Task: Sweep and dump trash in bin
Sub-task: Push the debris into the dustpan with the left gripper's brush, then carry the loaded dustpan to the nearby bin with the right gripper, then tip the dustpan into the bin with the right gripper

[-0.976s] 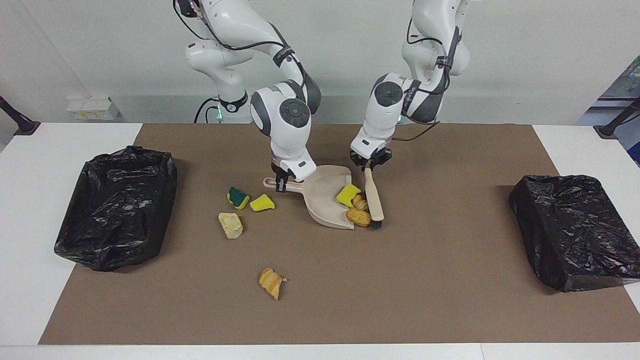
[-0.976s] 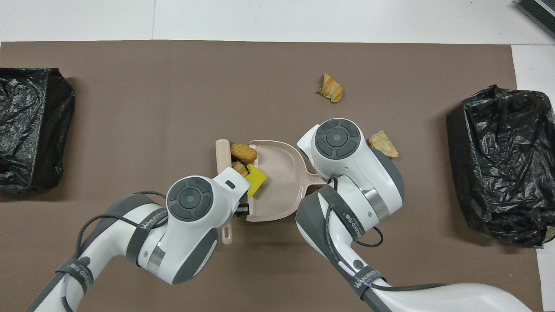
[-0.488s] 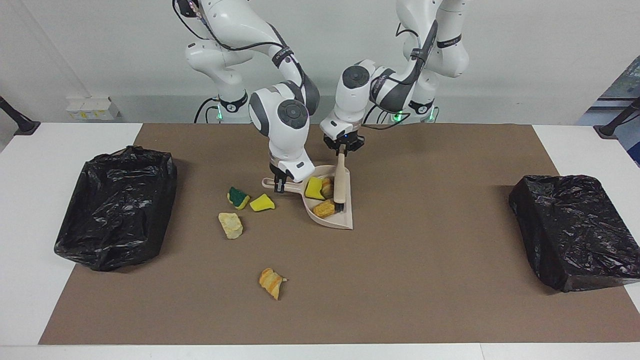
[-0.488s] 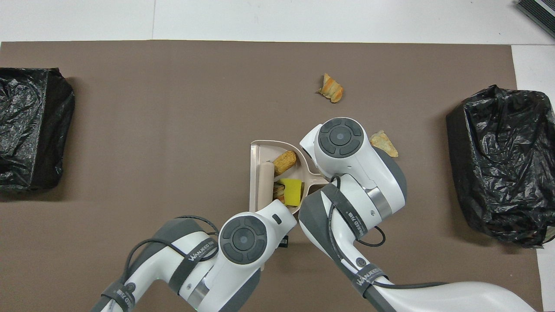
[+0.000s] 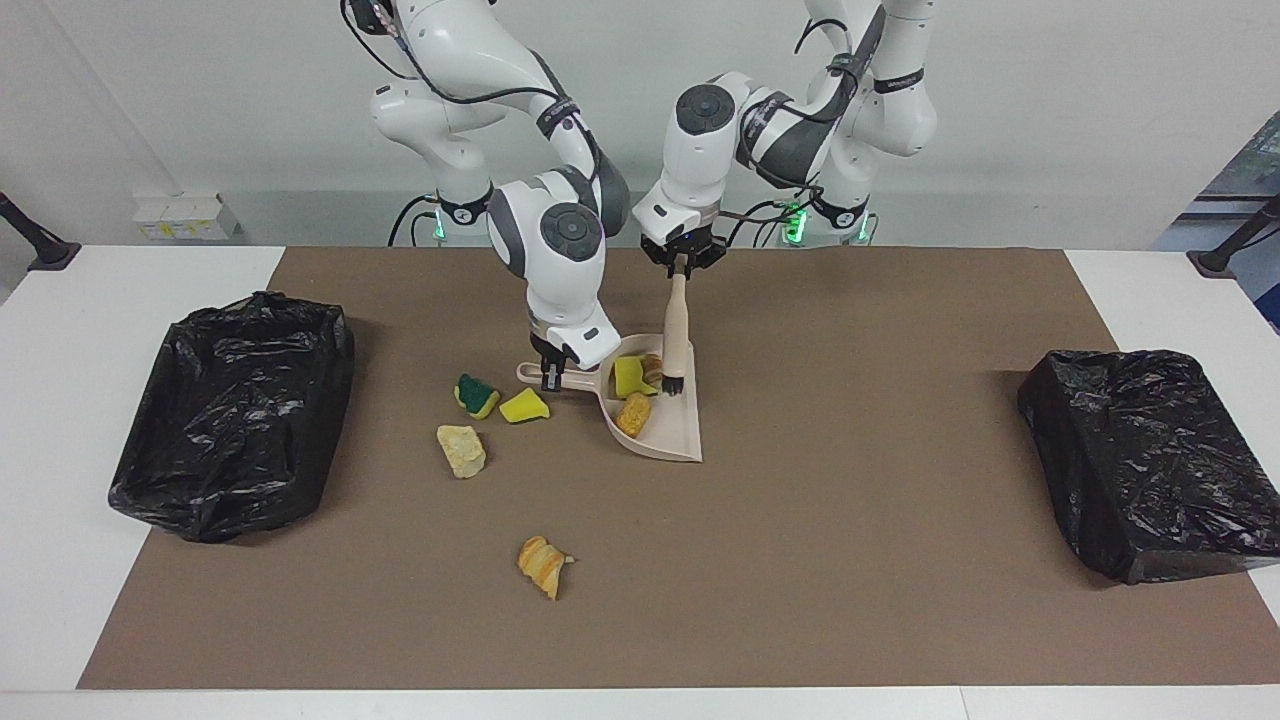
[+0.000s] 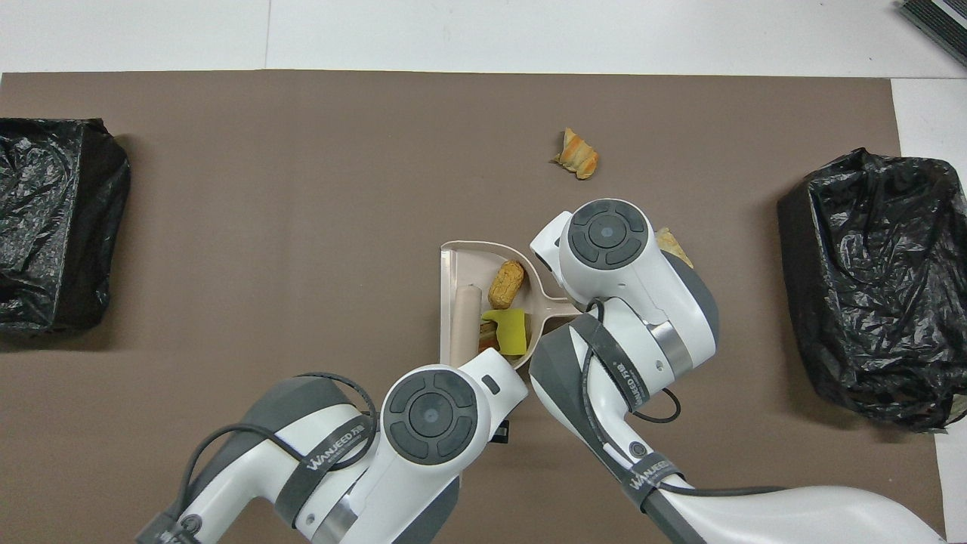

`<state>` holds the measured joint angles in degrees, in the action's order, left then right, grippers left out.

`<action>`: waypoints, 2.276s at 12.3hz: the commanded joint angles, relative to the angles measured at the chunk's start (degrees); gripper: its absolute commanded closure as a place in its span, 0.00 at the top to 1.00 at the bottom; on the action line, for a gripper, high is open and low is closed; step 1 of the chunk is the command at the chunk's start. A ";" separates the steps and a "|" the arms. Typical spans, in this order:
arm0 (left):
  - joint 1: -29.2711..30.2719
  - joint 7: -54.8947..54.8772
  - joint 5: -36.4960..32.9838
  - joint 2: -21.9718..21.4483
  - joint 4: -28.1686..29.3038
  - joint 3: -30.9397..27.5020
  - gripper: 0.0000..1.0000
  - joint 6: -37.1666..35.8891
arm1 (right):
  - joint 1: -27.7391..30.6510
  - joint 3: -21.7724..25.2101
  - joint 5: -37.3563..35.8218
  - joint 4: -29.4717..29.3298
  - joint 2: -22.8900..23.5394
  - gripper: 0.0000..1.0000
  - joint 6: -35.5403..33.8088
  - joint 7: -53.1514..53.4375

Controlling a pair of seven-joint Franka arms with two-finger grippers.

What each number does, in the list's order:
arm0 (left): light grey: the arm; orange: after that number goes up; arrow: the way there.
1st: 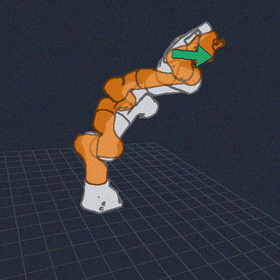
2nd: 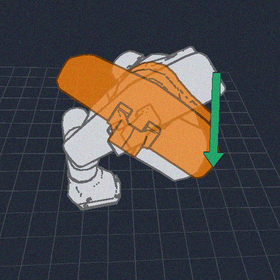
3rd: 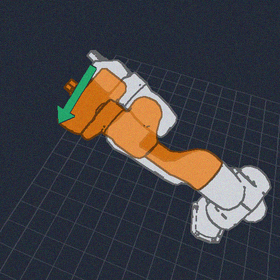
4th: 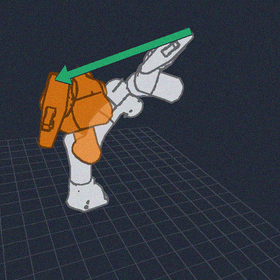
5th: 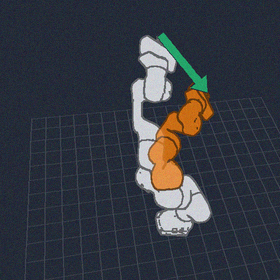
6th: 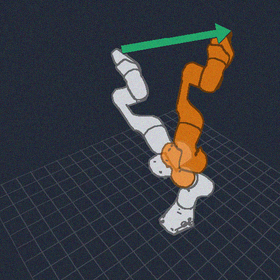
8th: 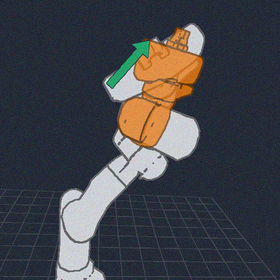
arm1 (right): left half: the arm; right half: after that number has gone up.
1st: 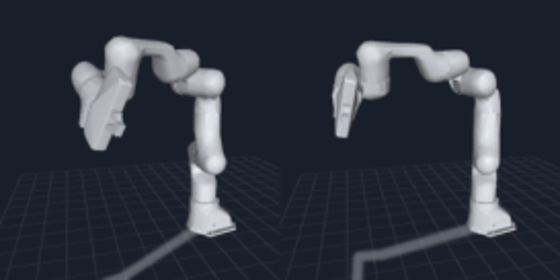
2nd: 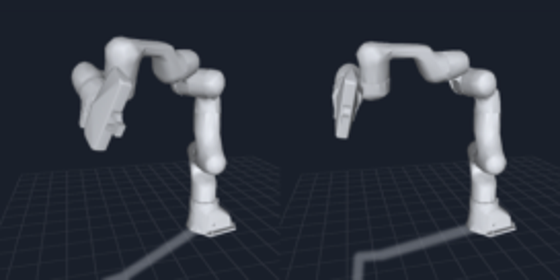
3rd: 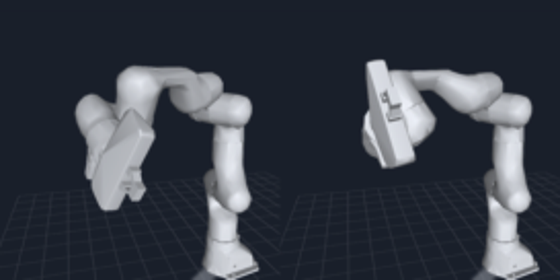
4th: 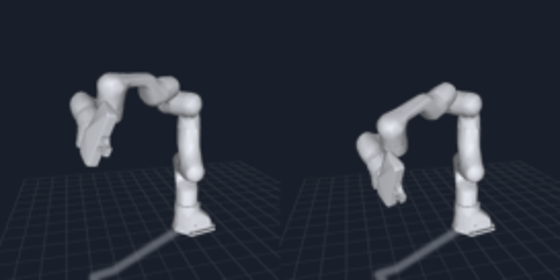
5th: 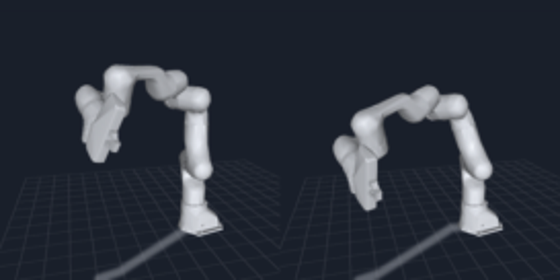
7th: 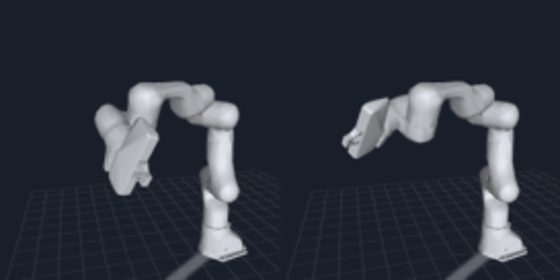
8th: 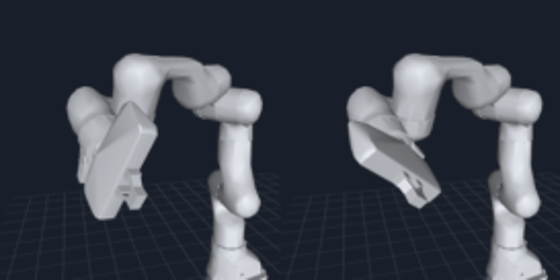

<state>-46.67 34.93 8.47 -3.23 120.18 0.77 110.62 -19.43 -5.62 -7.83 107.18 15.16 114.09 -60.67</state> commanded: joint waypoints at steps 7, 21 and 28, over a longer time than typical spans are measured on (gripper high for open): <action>-3.07 9.45 1.02 -11.68 12.32 1.25 0.00 -6.30 | 7.46 -0.53 9.06 -2.15 -3.02 0.00 -1.04 -18.95; -20.12 22.29 8.83 -13.74 28.35 1.51 0.00 16.20 | 28.55 0.09 5.12 -15.95 -1.37 0.00 -16.44 -30.63; -9.88 18.88 8.50 -10.13 23.54 1.07 1.00 14.64 | 45.68 0.09 2.65 -21.13 -1.10 0.00 -15.48 -49.25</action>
<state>-62.03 56.72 16.76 -14.67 146.69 1.76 126.47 22.22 -4.67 -4.84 88.88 13.04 99.17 -104.94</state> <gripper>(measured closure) 0.414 0.670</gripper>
